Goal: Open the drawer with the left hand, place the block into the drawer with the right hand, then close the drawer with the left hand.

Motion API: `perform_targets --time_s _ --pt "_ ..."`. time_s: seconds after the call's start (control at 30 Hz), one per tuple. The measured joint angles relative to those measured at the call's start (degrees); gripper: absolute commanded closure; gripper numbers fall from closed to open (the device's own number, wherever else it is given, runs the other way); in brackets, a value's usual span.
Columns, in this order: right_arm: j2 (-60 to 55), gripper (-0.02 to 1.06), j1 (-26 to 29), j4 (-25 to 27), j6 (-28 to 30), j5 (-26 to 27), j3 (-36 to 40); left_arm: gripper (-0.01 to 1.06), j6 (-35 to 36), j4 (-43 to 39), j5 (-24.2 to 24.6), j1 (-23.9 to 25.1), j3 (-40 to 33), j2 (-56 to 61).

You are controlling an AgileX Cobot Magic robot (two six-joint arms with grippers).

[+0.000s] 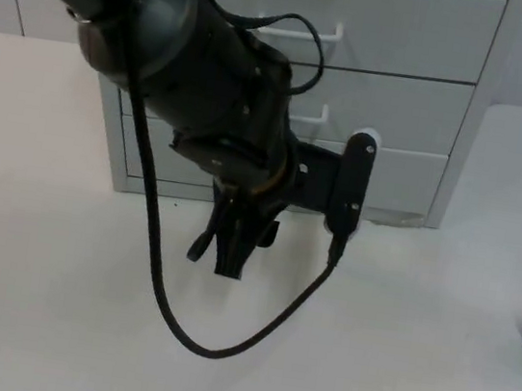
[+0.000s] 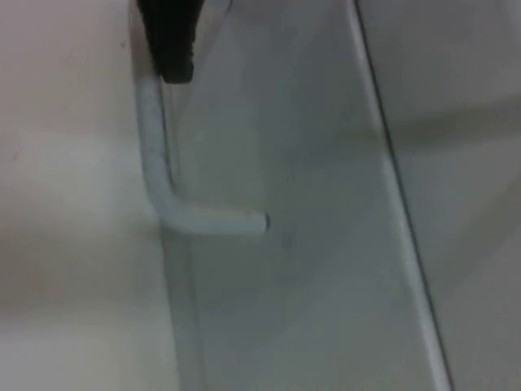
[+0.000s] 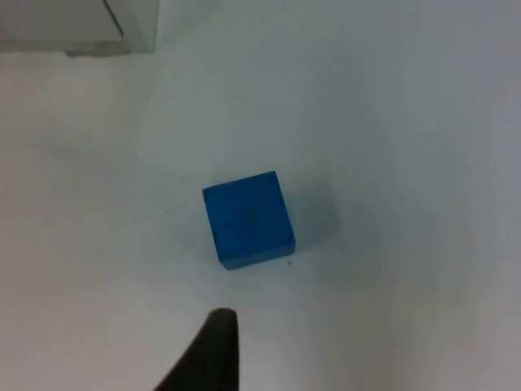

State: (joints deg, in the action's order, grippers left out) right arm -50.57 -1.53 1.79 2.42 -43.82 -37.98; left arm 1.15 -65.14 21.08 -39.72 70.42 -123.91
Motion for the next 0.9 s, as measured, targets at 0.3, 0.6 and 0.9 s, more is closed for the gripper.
perform_targets --time_s 0.3,0.6,0.9 --pt "0.0 0.00 0.0 0.0 0.0 0.5 0.0 0.60 0.3 -1.3 -3.9 0.6 0.0 -0.5" --pt "0.0 0.00 0.0 0.0 0.0 0.8 0.0 1.05 0.9 -3.0 -4.1 1.2 1.3 -1.2" --pt "0.0 0.00 0.0 0.0 0.0 1.2 0.0 1.05 1.8 -1.1 0.5 -1.1 1.5 -1.3"
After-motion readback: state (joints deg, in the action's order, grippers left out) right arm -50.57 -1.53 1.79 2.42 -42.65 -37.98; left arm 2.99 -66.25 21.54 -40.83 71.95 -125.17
